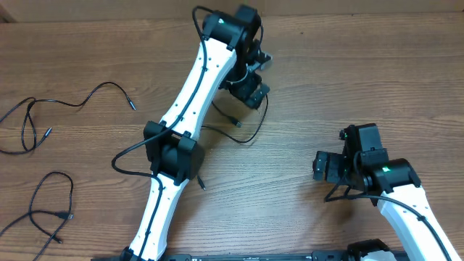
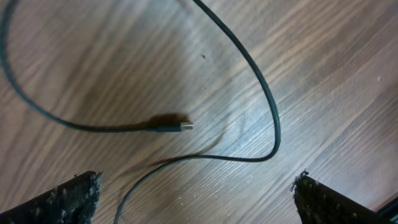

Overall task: Untangle cables
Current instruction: 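Swing the left gripper back to the remaining black cable at center, then grasp the remaining black cable with the left gripper and lift it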

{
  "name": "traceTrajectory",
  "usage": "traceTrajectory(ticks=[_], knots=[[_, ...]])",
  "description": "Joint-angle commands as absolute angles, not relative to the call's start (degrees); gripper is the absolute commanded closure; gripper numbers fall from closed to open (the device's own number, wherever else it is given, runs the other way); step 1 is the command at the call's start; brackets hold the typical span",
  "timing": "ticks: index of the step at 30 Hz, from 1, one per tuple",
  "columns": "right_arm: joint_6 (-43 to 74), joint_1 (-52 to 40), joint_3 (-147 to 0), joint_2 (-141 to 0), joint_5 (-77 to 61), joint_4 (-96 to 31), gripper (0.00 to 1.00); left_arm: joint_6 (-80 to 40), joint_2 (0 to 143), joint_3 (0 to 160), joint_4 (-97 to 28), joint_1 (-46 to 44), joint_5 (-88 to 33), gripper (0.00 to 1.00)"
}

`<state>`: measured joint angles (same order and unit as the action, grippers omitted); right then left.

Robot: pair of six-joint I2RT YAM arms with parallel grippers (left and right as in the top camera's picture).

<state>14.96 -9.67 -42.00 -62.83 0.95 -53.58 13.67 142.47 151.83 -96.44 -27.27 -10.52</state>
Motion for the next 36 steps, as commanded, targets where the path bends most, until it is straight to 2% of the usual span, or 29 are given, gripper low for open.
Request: traceTrajectory(ticks=[1, 11, 16, 27, 29, 31, 32, 33, 34, 36], knots=[[14.79, -9.13, -42.39, -62.48, 1.87, -52.84, 0.0, 19.55, 142.78, 150.47, -95.83, -30.15, -14.52, 0.0], [14.74, -9.13, -42.39, -62.48, 1.91, -52.8, 0.0, 22.74, 143.04, 150.23, -94.61, -35.31, -11.92, 0.0], [14.74, -9.13, -42.39, -62.48, 1.89, -52.82, 0.0, 22.68, 143.15, 148.49, -94.5, -35.16, -9.91, 0.0], [14.74, -9.13, -42.39, -62.48, 1.87, -52.58, 0.0, 21.69, 143.15, 134.91, -89.71, -35.31, -10.15, 0.0], [14.74, -9.13, -42.39, -62.48, 1.87, -52.58, 0.0, 21.63, 143.15, 132.51, -88.14, -35.33, -10.2, 0.11], [14.74, -9.15, -42.39, -62.48, 1.87, -52.58, 0.0, 21.65, 143.15, 131.22, -87.37, -35.33, -10.94, 0.28], [14.74, -9.15, -42.39, -62.48, 1.87, -52.56, 0.0, 21.71, 143.15, 131.26, -87.53, -35.33, -11.53, 0.46], [14.76, -9.15, -42.39, -62.48, 1.87, -52.53, 0.0, 21.98, 143.11, 131.41, -87.66, -35.33, -11.84, 0.79], [14.76, -9.15, -42.39, -62.48, 1.85, -52.45, 0.0, 22.41, 143.0, 131.76, -87.88, -35.31, -11.6, 0.96], [14.76, -9.15, -42.39, -62.48, 1.85, -52.18, 0.0, 22.46, 142.89, 132.75, -88.05, -35.27, -9.89, 0.96]])
